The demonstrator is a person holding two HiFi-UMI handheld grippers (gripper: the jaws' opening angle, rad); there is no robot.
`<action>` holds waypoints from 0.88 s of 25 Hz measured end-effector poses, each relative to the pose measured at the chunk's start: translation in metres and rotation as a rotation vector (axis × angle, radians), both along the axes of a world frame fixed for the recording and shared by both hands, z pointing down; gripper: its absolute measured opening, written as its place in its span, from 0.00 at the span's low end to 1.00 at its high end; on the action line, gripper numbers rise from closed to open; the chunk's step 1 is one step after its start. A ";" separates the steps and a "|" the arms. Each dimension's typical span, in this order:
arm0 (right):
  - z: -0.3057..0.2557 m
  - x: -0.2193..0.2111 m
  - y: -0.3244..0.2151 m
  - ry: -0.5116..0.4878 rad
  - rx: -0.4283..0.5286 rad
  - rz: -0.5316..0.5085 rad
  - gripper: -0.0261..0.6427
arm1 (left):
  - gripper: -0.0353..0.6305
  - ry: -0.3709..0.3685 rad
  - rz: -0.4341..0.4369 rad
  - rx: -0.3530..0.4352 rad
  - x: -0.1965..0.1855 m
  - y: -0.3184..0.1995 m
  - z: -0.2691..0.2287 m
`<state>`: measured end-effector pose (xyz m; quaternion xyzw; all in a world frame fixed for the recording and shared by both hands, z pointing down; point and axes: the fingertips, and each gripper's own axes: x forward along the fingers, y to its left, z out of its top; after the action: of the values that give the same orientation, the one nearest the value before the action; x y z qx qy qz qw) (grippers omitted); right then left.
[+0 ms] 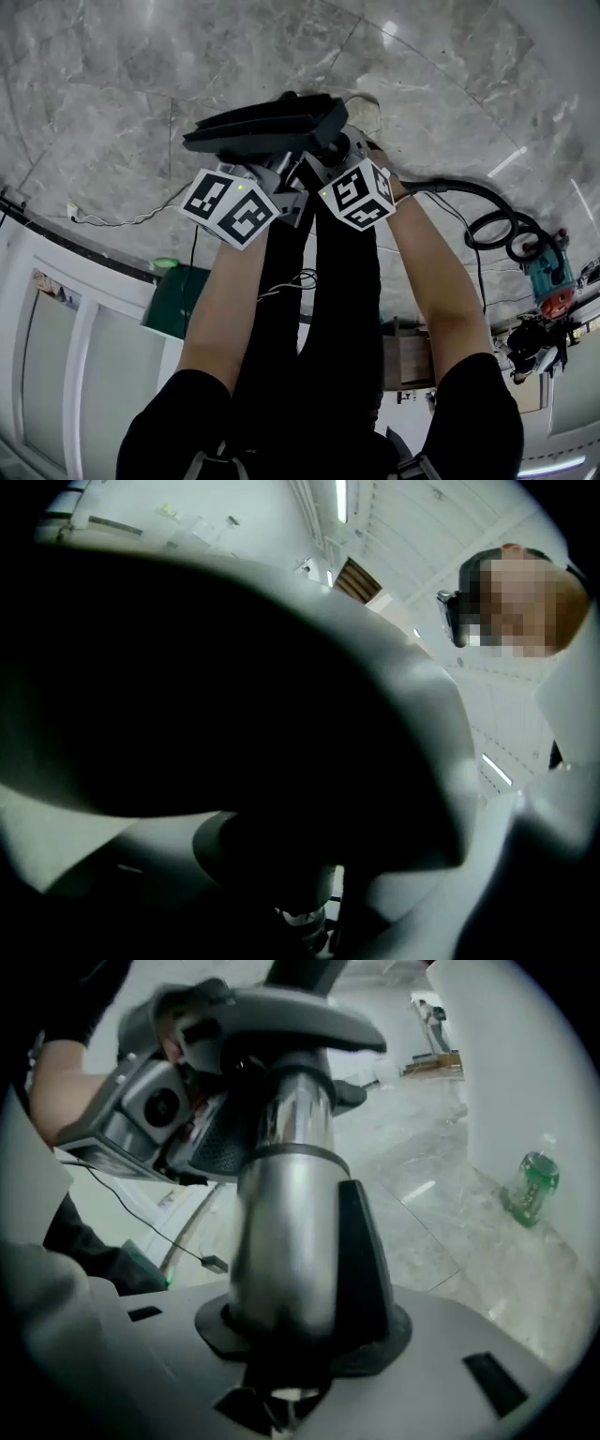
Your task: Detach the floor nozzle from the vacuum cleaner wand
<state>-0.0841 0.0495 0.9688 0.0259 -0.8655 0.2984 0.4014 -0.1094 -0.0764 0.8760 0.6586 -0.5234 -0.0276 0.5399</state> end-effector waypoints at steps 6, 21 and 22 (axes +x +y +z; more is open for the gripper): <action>-0.041 -0.010 -0.001 -0.082 -0.141 -0.014 0.19 | 0.28 0.068 0.147 0.052 0.003 -0.019 -0.034; -0.065 -0.007 0.003 -0.113 -0.294 -0.008 0.14 | 0.30 -0.009 0.289 0.098 0.003 -0.043 -0.047; -0.050 0.002 -0.018 0.015 -0.100 0.052 0.13 | 0.30 0.001 0.265 0.126 0.002 -0.046 -0.048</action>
<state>-0.0825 0.0318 0.9187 0.0304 -0.8456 0.3513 0.4008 -0.1077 -0.1227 0.8282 0.7546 -0.4287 0.0107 0.4967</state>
